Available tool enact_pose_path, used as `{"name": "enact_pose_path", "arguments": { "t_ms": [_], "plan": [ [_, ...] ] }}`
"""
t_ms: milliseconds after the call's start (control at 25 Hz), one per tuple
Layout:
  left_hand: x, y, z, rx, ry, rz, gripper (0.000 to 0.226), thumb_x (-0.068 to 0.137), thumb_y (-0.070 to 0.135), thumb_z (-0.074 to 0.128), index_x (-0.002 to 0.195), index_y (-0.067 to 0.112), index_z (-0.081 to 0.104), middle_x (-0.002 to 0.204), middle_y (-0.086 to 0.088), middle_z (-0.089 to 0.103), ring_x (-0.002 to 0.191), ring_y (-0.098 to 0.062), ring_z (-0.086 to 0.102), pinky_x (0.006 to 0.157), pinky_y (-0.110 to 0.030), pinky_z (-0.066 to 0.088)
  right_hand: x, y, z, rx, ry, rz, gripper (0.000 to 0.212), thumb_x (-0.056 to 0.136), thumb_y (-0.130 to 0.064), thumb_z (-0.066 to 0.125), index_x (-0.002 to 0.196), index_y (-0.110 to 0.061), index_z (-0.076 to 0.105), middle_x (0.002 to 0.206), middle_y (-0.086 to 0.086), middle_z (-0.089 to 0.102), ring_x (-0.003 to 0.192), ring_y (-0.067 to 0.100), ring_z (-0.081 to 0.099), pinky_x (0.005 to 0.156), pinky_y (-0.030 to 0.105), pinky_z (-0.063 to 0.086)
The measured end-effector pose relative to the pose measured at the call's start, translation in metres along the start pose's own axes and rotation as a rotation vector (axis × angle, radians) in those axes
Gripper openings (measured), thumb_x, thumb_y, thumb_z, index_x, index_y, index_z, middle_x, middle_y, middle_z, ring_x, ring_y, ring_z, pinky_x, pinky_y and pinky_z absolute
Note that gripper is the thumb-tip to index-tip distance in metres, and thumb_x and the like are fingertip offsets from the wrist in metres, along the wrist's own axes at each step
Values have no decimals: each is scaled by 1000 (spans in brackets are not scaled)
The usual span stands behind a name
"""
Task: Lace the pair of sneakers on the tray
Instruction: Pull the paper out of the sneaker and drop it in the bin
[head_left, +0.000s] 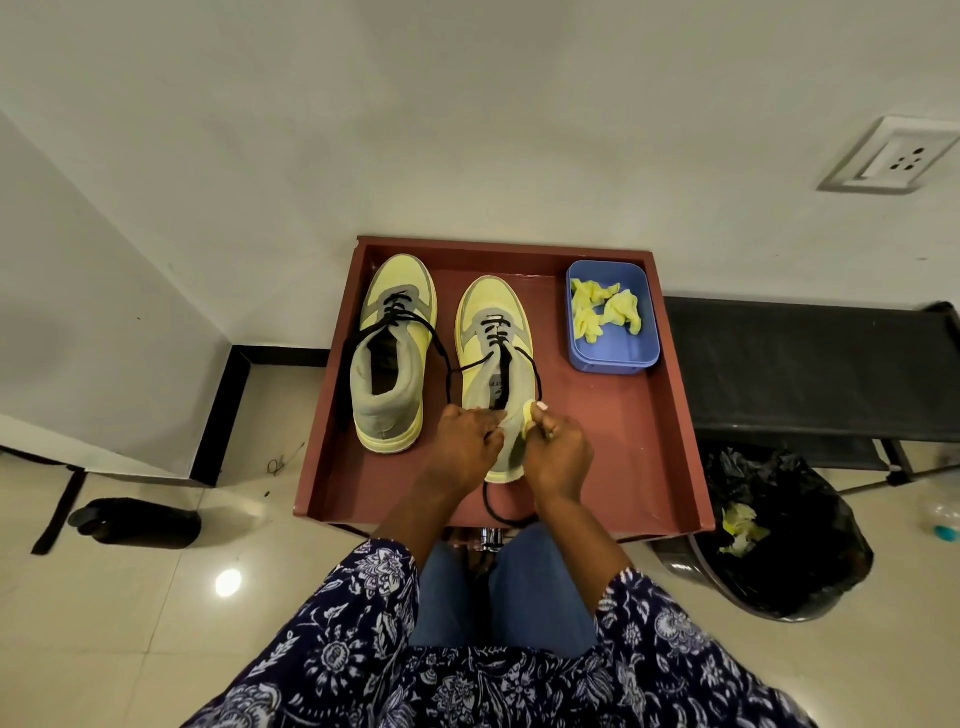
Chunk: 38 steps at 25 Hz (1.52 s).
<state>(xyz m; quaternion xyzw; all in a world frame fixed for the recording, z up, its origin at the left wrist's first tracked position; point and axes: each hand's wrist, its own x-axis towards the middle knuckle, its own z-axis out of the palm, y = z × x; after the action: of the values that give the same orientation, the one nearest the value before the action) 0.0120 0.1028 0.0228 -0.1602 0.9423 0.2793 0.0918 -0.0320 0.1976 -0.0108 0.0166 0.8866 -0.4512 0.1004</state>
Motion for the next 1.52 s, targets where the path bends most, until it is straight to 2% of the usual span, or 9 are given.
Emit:
{"name": "enact_pose_path", "arguments": {
  "t_ms": [120, 240, 400, 600, 800, 920, 1080, 1320, 1520],
  "plan": [
    [-1, 0, 1, -22, 16, -29, 37, 97, 16, 39, 133, 10, 47, 135, -8, 53, 119, -25, 46, 95, -21, 22, -29, 9, 1, 10, -24, -1, 24, 88, -2, 56, 109, -1, 66, 108, 18, 63, 100, 30, 60, 82, 21, 40],
    [0, -2, 3, -49, 23, -41, 36, 96, 15, 41, 131, 9, 50, 133, -10, 55, 118, -26, 47, 95, -21, 21, -33, 14, 2, 27, -49, 36, 24, 87, -2, 56, 109, -1, 66, 111, 18, 63, 103, 30, 60, 87, 21, 40],
    [2, -4, 4, -26, 1, -14, 35, 96, 16, 43, 129, 9, 52, 132, -10, 56, 117, -27, 50, 96, -23, 23, -9, 5, 5, 5, 15, 10, 26, 87, -3, 55, 109, -6, 68, 106, 16, 67, 98, 29, 61, 94, 31, 47],
    [3, -7, 7, -53, 40, -33, 34, 95, 19, 46, 127, 10, 54, 132, -7, 56, 116, -26, 48, 94, -21, 24, 18, -11, -1, -30, -3, -9, 33, 88, -1, 48, 115, -10, 65, 116, 14, 64, 108, 29, 58, 96, 27, 40],
    [4, -7, 10, -23, 58, -52, 36, 96, 21, 43, 130, 14, 52, 134, -4, 54, 116, -27, 44, 91, -20, 23, -19, 5, 2, -24, -30, 13, 31, 89, -2, 50, 118, -5, 62, 115, 16, 59, 107, 30, 56, 93, 28, 41],
    [4, -7, 10, -29, 63, -59, 35, 96, 19, 42, 129, 13, 53, 133, -4, 55, 116, -27, 46, 91, -20, 23, -45, 13, 9, -13, -117, 88, 31, 90, -8, 52, 121, -9, 57, 119, 7, 53, 111, 24, 51, 86, 22, 38],
    [2, -4, 6, -40, 59, -57, 35, 96, 19, 43, 129, 12, 53, 132, -6, 56, 116, -28, 46, 92, -21, 24, -46, 17, 26, 140, -4, 253, 19, 85, -3, 57, 104, -4, 60, 110, 16, 60, 100, 28, 57, 86, 31, 48],
    [1, 2, -2, -31, 33, -41, 35, 97, 19, 42, 130, 10, 51, 133, -8, 55, 116, -29, 47, 94, -22, 22, -39, 16, 22, 326, 51, 430, 16, 82, 1, 61, 94, -10, 62, 105, 9, 65, 95, 23, 61, 85, 34, 53],
    [0, 3, -3, -42, 21, -44, 36, 97, 19, 42, 130, 9, 51, 132, -9, 56, 116, -29, 46, 94, -22, 22, -43, 4, 18, 353, 43, 415, 16, 84, 2, 57, 95, -8, 64, 102, 8, 66, 91, 19, 59, 80, 26, 48]
  ]
}}
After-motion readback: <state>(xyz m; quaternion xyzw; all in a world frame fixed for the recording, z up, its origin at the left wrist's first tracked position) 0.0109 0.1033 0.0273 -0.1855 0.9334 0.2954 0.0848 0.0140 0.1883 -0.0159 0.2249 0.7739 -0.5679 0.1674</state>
